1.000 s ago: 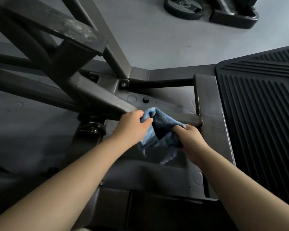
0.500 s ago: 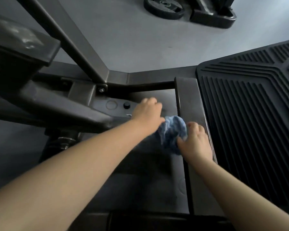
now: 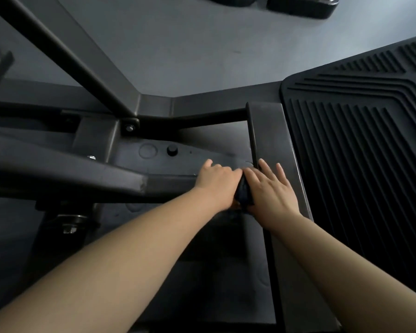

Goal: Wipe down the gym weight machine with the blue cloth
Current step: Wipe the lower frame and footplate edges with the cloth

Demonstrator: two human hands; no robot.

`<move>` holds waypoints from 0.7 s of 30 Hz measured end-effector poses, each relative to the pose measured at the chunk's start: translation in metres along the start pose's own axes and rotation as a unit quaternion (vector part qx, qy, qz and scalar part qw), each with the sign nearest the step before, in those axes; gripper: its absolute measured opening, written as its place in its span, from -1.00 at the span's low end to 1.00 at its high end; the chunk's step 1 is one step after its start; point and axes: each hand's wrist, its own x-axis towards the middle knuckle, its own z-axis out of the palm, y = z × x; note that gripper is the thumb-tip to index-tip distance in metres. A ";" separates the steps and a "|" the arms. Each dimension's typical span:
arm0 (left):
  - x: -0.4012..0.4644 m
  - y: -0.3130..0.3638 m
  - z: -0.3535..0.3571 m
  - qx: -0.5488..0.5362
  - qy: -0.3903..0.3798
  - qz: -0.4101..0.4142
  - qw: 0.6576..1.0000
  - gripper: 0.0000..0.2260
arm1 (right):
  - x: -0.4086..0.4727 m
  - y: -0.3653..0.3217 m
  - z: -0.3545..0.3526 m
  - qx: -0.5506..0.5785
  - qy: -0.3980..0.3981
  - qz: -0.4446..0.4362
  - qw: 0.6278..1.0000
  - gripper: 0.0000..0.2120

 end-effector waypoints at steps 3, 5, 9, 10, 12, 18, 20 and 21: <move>-0.006 -0.007 -0.002 0.045 0.007 0.014 0.999 -0.58 | 0.003 -0.005 -0.005 -0.038 -0.012 -0.028 0.999 -0.37; -0.013 -0.013 -0.005 0.066 0.003 0.016 0.998 -0.64 | 0.007 -0.013 -0.008 -0.060 -0.014 -0.049 0.997 -0.39; -0.038 -0.046 -0.009 0.128 -0.027 -0.017 0.991 -0.66 | 0.020 -0.057 -0.012 -0.034 0.012 -0.094 0.995 -0.61; -0.046 -0.058 -0.009 0.146 -0.032 -0.030 0.988 -0.68 | 0.025 -0.073 -0.012 -0.025 0.016 -0.105 0.994 -0.65; -0.066 -0.081 -0.012 0.183 -0.033 -0.065 0.980 -0.70 | 0.034 -0.107 -0.013 -0.016 0.030 -0.127 0.991 -0.67; -0.109 -0.114 -0.006 0.233 -0.019 -0.136 0.963 -0.72 | 0.038 -0.166 -0.002 0.002 0.053 -0.117 0.992 -0.44; -0.107 -0.108 -0.002 0.252 -0.008 -0.141 0.957 -0.79 | 0.032 -0.158 0.001 -0.017 0.069 -0.117 0.991 -0.42; -0.104 -0.103 0.000 0.255 0.001 -0.134 0.958 -0.81 | 0.028 -0.152 0.001 -0.031 0.073 -0.122 0.989 -0.40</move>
